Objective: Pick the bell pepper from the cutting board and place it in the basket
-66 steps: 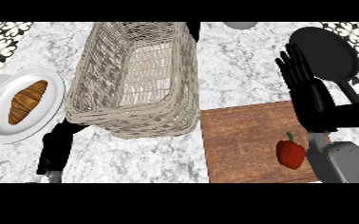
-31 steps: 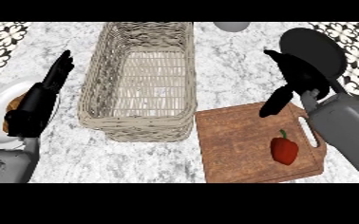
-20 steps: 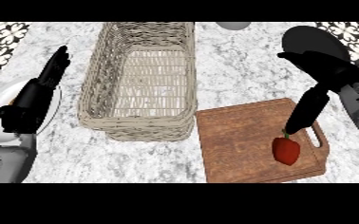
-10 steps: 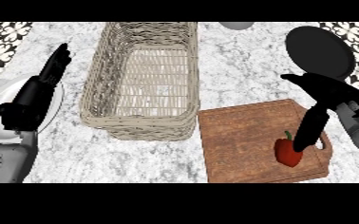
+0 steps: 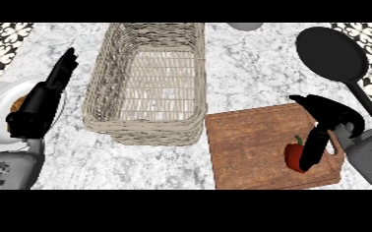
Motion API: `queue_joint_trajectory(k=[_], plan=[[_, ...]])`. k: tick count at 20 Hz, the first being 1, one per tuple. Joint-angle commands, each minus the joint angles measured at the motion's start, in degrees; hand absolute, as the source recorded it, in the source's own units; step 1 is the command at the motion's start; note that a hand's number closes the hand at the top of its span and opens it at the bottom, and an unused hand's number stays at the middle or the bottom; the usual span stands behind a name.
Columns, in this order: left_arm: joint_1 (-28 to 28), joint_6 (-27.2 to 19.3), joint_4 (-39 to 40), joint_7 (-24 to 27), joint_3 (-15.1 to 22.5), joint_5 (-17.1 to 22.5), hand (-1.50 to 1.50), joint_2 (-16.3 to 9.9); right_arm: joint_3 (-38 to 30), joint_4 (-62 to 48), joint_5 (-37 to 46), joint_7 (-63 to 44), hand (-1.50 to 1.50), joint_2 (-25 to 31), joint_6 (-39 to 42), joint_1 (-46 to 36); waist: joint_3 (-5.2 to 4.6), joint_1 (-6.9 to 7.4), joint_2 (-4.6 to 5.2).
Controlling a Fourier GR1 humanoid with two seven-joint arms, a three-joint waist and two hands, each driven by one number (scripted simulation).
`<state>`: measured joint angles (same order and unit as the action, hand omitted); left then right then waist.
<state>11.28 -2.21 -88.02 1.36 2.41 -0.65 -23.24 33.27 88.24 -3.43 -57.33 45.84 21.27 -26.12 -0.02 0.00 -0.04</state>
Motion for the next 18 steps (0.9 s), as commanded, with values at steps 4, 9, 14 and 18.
queue_joint_trajectory(k=[4,9,14,18], plan=[[-0.9,1.3,1.3,1.8,-2.0,-1.6,0.00,0.8,-4.1,-0.4,5.5,-1.4,-1.50,-1.4,4.1,3.2,0.01,0.11,0.01],[-0.4,-0.9,-0.4,-1.4,0.4,-5.2,0.00,5.0,-5.5,3.6,11.7,1.0,-1.50,-3.3,1.9,9.1,0.01,-0.17,-0.05],[0.4,3.4,-0.3,-1.2,-3.3,-3.3,0.00,3.5,-7.6,5.2,16.2,-0.3,-1.50,-6.6,3.7,11.7,0.01,-0.19,-0.03],[-0.1,4.0,-2.4,-2.7,-4.2,-3.4,0.00,4.0,-5.7,1.1,22.6,4.3,-1.50,-12.4,-0.9,15.6,0.02,-0.01,0.01]])
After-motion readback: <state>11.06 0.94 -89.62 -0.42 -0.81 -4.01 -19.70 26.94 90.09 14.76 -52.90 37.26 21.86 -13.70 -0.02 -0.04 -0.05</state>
